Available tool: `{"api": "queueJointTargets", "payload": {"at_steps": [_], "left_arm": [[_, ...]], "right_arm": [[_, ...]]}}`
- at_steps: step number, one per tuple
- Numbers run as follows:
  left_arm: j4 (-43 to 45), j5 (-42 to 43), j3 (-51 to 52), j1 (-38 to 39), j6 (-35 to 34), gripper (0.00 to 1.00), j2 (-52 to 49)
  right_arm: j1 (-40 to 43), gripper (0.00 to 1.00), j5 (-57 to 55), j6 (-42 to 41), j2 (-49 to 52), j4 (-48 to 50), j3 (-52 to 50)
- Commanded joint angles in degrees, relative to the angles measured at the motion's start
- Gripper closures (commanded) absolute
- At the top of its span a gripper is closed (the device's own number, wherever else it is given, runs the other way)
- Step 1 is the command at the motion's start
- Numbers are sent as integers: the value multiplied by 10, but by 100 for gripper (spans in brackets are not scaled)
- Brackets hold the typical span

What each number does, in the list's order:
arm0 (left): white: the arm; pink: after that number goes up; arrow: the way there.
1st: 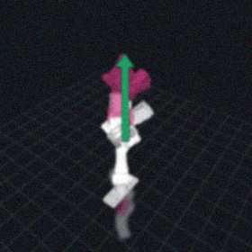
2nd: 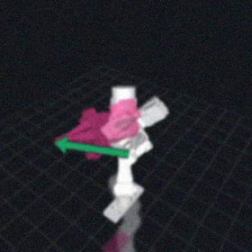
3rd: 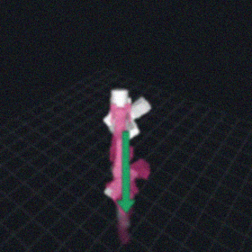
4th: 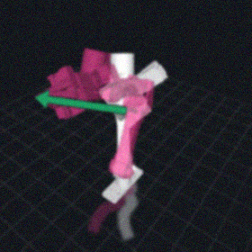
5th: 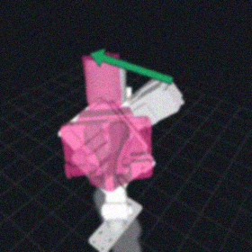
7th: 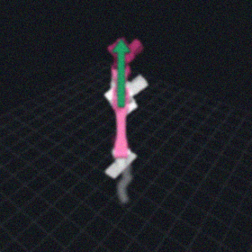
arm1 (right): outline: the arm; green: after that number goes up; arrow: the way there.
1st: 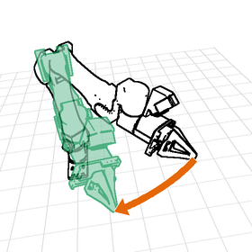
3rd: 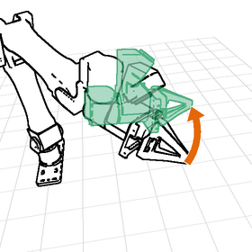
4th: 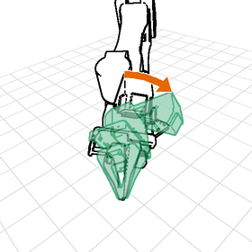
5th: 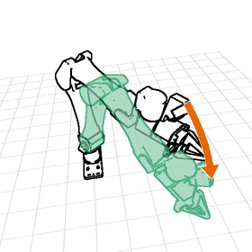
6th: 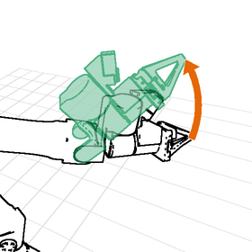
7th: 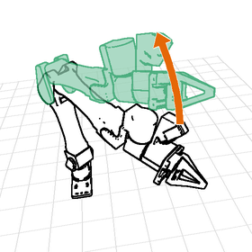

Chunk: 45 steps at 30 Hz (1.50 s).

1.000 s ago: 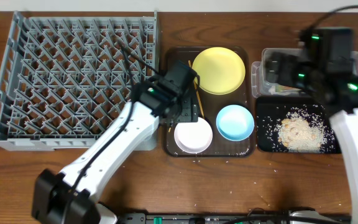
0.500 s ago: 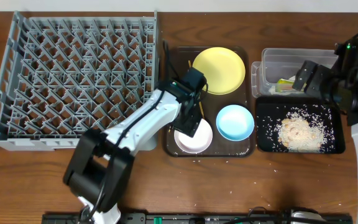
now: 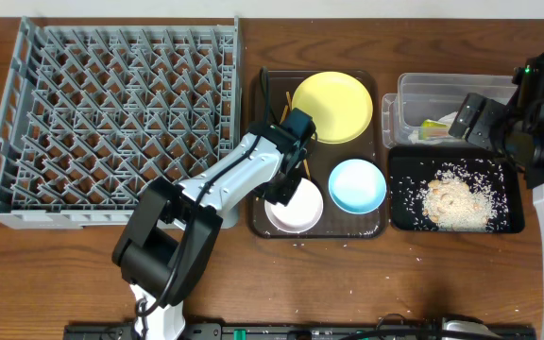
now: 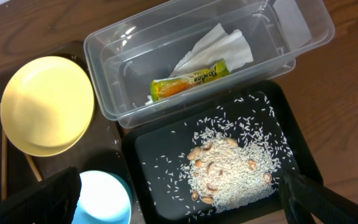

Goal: Sort waste into correct bins and load items into the dishwasher

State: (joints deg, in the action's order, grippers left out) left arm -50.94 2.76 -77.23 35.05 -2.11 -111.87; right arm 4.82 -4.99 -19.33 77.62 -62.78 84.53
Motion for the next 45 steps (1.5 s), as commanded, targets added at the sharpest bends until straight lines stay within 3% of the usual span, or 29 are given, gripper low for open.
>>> {"api": "queueJointTargets", "payload": {"at_steps": [1, 9, 16, 24, 28, 32, 36, 45], "left_arm": [[-1, -2, -6, 0, -1, 92, -1], [-19, -2, -14, 0, -19, 93, 17], [-37, -10, -37, -6, -29, 93, 122], [-12, -150, -37, -8, -28, 93, 224], [-19, -116, -36, -8, -28, 92, 226], [-18, -17, -26, -7, -12, 73, 212], [-14, 2, -10, -5, 0, 49, 186], [-12, 3, -4, -5, 9, 46, 87]], "right_arm": [[6, 1, -12, -8, 3, -1, 1], [6, 1, -12, -8, 3, -1, 1], [6, 1, -12, -8, 3, -1, 1], [6, 1, -12, -8, 3, -1, 1], [6, 1, -12, -8, 3, -1, 1], [6, 1, -12, -8, 3, 0, 1], [6, 1, -12, -8, 3, -1, 1], [6, 1, -12, -8, 3, 0, 1]]}}
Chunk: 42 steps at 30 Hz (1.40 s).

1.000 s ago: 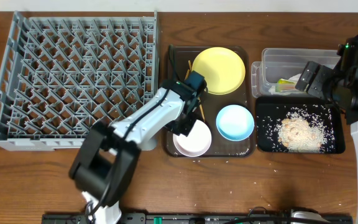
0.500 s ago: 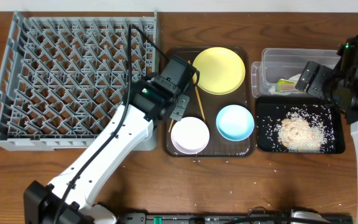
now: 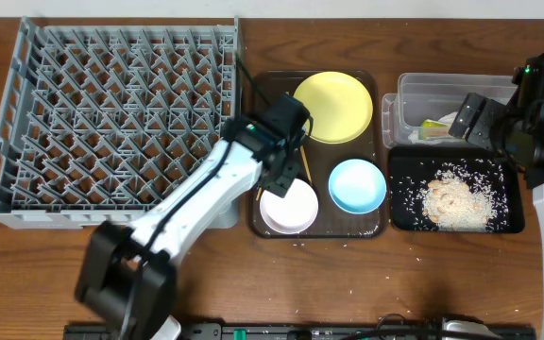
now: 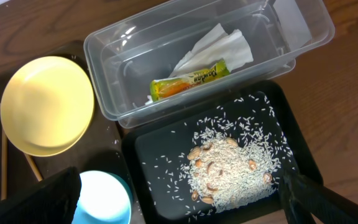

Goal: Sort waste into correct bins and load items into the dishwasher

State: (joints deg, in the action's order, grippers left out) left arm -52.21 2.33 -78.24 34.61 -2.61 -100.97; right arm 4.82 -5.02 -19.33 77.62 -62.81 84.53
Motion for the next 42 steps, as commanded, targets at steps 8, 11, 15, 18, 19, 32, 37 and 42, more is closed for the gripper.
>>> {"api": "queueJointTargets", "payload": {"at_steps": [8, 11, 15, 18, 19, 32, 37, 42], "left_arm": [[5, 18, 6, 0, 16, 46, -92], [6, 55, 6, 0, 24, 46, -112], [7, 61, 6, 0, 24, 57, -126], [7, 61, 6, 0, 24, 73, -126], [7, 60, 6, 0, 24, 76, -126], [24, 60, 23, 0, 27, 92, -130], [22, 60, 22, -2, 24, 92, -124], [-5, 50, -3, -3, 12, 92, -85]], "right_arm": [[6, 1, -12, -8, 3, 0, 1], [6, 1, -12, -8, 3, 0, 1], [6, 1, -12, -8, 3, 0, 1], [6, 1, -12, -8, 3, 0, 1], [6, 1, -12, -8, 3, 0, 1], [6, 1, -12, -8, 3, 0, 1], [6, 1, -12, -8, 3, 0, 1], [6, 1, -12, -8, 3, 0, 1]]}}
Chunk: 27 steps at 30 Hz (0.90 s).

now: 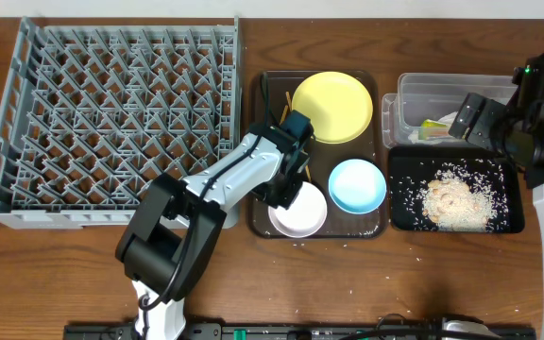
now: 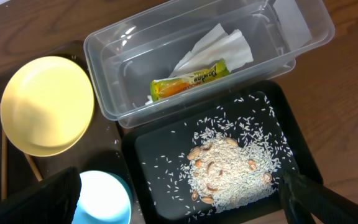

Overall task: Sort waste into correct bins and load items into the dishwasher
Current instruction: 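Lower left gripper and grasp the rim of the white bowl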

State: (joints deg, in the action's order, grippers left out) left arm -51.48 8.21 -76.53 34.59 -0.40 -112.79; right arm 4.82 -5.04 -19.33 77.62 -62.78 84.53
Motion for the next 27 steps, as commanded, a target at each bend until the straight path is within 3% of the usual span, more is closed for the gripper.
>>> {"api": "queueJointTargets", "payload": {"at_steps": [1, 7, 16, 17, 21, 27], "left_arm": [[-16, -20, -25, -3, -14, 92, 45], [-12, -106, -28, -3, -33, 92, 134], [-10, -114, -26, -3, -33, 92, 176], [-10, -104, -23, -3, -33, 90, 175], [-4, -84, -4, -3, -33, 60, 175], [-6, -70, 20, -2, -33, 49, 168]], "right_arm": [[6, 1, -11, -8, 3, 0, 1], [6, 1, -11, -8, 3, -1, 1], [6, 1, -11, -8, 3, -1, 1], [6, 1, -11, -8, 3, -1, 1], [6, 1, -11, -8, 3, 0, 1], [6, 1, -11, -8, 3, 0, 1]]}}
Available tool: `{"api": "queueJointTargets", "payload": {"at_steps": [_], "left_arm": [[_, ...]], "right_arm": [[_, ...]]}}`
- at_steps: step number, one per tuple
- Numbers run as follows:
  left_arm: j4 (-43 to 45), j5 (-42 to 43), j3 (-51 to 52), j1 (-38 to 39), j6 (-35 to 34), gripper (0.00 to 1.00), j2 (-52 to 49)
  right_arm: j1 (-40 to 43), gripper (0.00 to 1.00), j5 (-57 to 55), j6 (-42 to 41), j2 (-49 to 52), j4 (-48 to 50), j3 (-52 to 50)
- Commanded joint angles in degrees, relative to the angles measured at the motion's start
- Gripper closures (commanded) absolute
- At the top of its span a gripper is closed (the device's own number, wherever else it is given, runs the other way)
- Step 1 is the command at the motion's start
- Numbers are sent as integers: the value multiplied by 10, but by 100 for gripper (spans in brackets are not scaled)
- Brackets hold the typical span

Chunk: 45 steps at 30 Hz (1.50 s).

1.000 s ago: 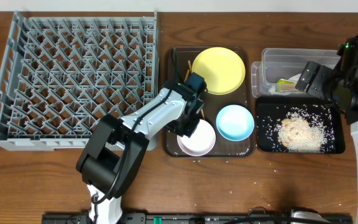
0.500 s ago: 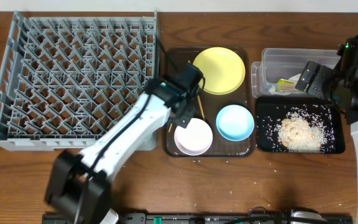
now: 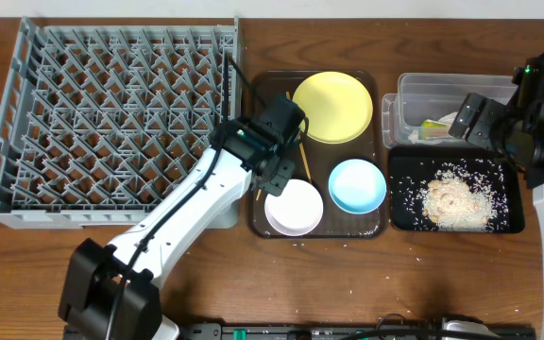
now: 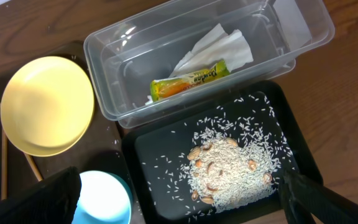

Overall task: Sort waste into correct bins and load items into the dishwasher
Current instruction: 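Lower left gripper and grasp the rim of the white bowl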

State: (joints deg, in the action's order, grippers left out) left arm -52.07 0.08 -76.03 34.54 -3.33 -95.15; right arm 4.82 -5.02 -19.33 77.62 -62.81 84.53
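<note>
A brown tray holds a yellow plate, a blue bowl, a white bowl and thin chopsticks. My left gripper hangs over the tray just above the white bowl's far-left rim, beside the chopsticks; its jaws are hidden under the wrist. My right gripper stands wide open and empty above the black tray of rice and nuts. The clear bin holds a yellow wrapper and a white napkin.
A large grey dish rack fills the left of the table, its right wall close to the brown tray. The clear bin and black tray sit at the right. Rice grains lie scattered on the wood near the front edge.
My left gripper has drawn back a little up and to the left from the white bowl, and the arm's elbow has swung out to the left. The right arm is unchanged.
My left gripper was at the white bowl's far rim, then slightly higher by the chopsticks, then back down at the bowl, and now above its rim again. The bowl has shifted only slightly. The right gripper stayed open over the bins.
</note>
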Motion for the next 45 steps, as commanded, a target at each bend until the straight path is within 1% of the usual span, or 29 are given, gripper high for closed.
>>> {"api": "queueJointTargets", "payload": {"at_steps": [1, 6, 13, 17, 21, 24, 27, 33, 45], "left_arm": [[2, 13, 20, -2, -4, 49, -10], [38, 55, 49, -1, -4, 48, -21], [53, 63, 57, -1, -4, 48, -56], [69, 101, 57, -1, -3, 48, -76], [76, 113, 57, -1, -3, 52, -89], [77, 117, 57, -1, -3, 52, -93], [88, 144, 65, -1, 13, 52, -95], [124, 147, 94, -1, 14, 53, -95], [130, 149, 95, -1, 14, 52, -95]], "right_arm": [[6, 1, -12, -8, 3, 0, 1], [6, 1, -12, -8, 3, 0, 1], [6, 1, -12, -8, 3, 0, 1], [6, 1, -12, -8, 3, 0, 1], [6, 1, -12, -8, 3, 0, 1], [6, 1, -12, -8, 3, 0, 1], [6, 1, -12, -8, 3, 0, 1], [6, 1, -12, -8, 3, 0, 1], [6, 1, -12, -8, 3, 0, 1]]}}
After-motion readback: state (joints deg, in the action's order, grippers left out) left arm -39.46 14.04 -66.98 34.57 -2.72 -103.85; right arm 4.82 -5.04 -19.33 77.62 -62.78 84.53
